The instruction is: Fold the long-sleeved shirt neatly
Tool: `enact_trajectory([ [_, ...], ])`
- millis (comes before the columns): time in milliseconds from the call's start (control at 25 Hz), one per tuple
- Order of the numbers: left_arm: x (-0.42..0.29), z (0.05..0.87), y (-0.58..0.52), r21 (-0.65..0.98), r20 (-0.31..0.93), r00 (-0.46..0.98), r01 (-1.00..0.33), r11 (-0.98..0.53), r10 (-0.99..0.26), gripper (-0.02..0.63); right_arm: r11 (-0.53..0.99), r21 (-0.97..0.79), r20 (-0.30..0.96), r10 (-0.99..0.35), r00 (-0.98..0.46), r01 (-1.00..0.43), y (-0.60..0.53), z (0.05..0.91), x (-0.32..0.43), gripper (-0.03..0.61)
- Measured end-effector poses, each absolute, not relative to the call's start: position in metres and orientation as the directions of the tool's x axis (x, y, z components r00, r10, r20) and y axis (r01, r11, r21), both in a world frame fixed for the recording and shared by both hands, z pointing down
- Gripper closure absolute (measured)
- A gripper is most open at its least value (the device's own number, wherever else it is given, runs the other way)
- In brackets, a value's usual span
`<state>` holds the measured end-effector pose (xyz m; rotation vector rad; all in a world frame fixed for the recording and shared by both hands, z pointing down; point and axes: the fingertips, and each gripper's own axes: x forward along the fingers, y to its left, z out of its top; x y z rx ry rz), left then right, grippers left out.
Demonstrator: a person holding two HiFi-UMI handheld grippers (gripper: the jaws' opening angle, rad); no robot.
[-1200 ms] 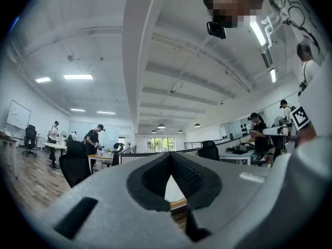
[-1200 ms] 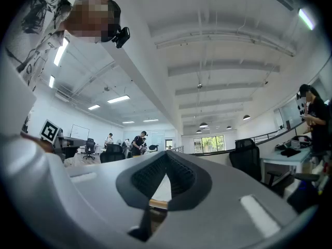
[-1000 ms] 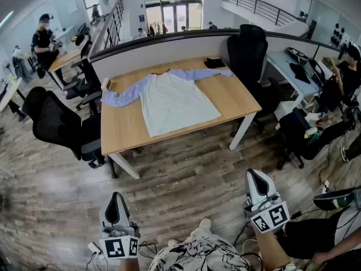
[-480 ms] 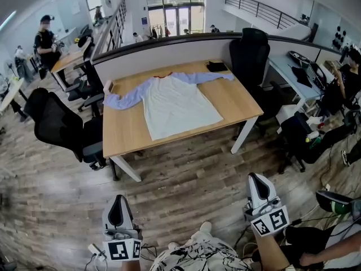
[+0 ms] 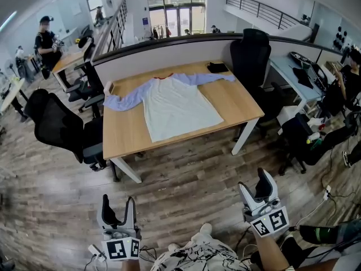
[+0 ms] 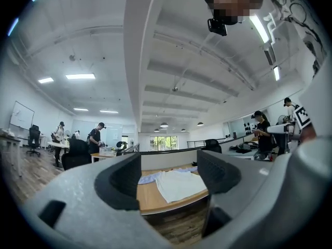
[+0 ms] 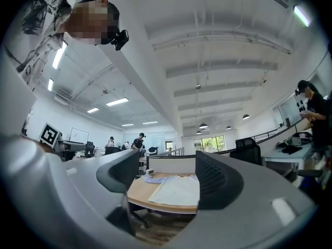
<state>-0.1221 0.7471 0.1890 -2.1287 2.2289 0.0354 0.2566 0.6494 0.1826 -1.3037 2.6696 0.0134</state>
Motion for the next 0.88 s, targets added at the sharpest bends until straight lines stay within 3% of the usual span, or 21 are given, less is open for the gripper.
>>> enact_trajectory([
  [280, -0.118, 0.194, 0.733, 0.005, -0.053, -0.045, -0.999, 0.044, -0.998, 0.152, 0.621, -0.087, -0.149, -0.781, -0.606, -0.779, 0.632, 0.191, 0.260, 0.097],
  [440, -0.110, 0.192, 0.721, 0.013, -0.064, -0.070, -0.997, 0.069, -0.996, 0.092, 0.620, -0.092, -0.151, -0.782, -0.604, -0.779, 0.617, 0.192, 0.271, 0.063],
  [880, -0.064, 0.196, 0.666, -0.004, -0.048, -0.057, -0.998, 0.058, -0.997, 0.078, 0.622, -0.089, -0.114, -0.783, -0.612, -0.778, 0.561, 0.213, 0.316, 0.061],
])
